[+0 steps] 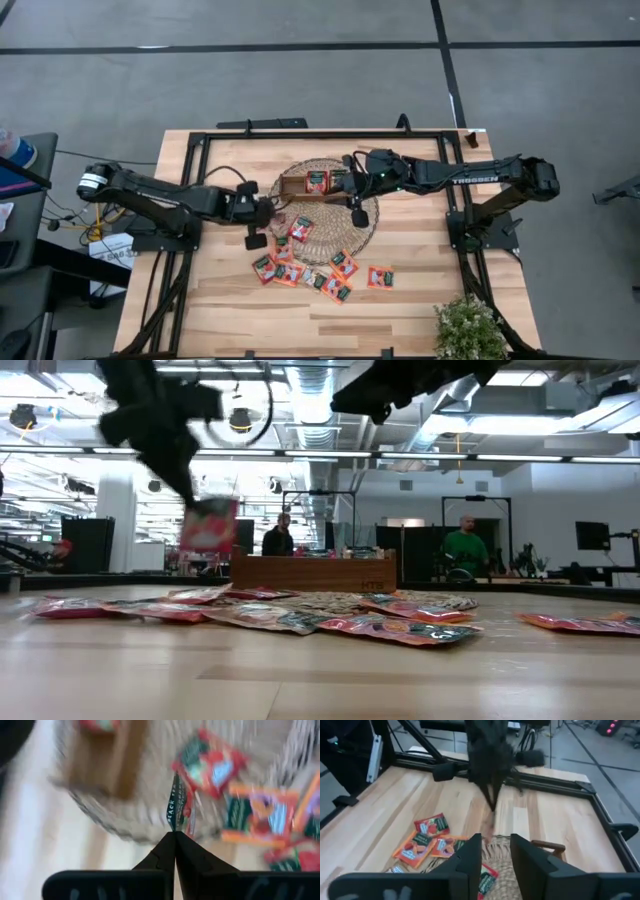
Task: Pick & Place Tea
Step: Put the left top red tea bag into the middle section of the wooden organizer
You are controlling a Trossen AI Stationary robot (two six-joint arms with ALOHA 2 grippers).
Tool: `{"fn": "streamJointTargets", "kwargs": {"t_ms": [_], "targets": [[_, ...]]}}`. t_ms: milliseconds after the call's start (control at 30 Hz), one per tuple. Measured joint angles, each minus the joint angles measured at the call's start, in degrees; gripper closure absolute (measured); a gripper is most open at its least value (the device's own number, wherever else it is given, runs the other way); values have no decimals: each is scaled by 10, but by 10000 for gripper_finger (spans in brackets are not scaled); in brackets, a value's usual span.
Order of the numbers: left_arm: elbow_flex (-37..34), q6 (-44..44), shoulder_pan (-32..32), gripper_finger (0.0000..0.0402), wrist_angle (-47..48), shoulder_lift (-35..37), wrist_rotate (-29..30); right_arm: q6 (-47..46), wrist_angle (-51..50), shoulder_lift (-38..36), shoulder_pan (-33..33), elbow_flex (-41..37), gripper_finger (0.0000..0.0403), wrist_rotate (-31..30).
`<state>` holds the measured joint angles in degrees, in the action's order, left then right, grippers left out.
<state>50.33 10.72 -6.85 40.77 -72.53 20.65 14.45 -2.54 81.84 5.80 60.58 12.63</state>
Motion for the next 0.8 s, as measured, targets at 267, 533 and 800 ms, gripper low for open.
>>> {"fn": "streamJointTargets", "kwargs": {"t_ms": [267, 533, 800], "targets": [[85, -123, 0, 401, -57, 2, 63, 0, 27, 0, -5, 0, 266, 10], [119, -205, 0, 401, -139, 2, 62, 1, 49, 0, 0, 0, 259, 9], [122, -234, 1, 401, -205, 2, 62, 5, 61, 0, 0, 0, 268, 8]]}}
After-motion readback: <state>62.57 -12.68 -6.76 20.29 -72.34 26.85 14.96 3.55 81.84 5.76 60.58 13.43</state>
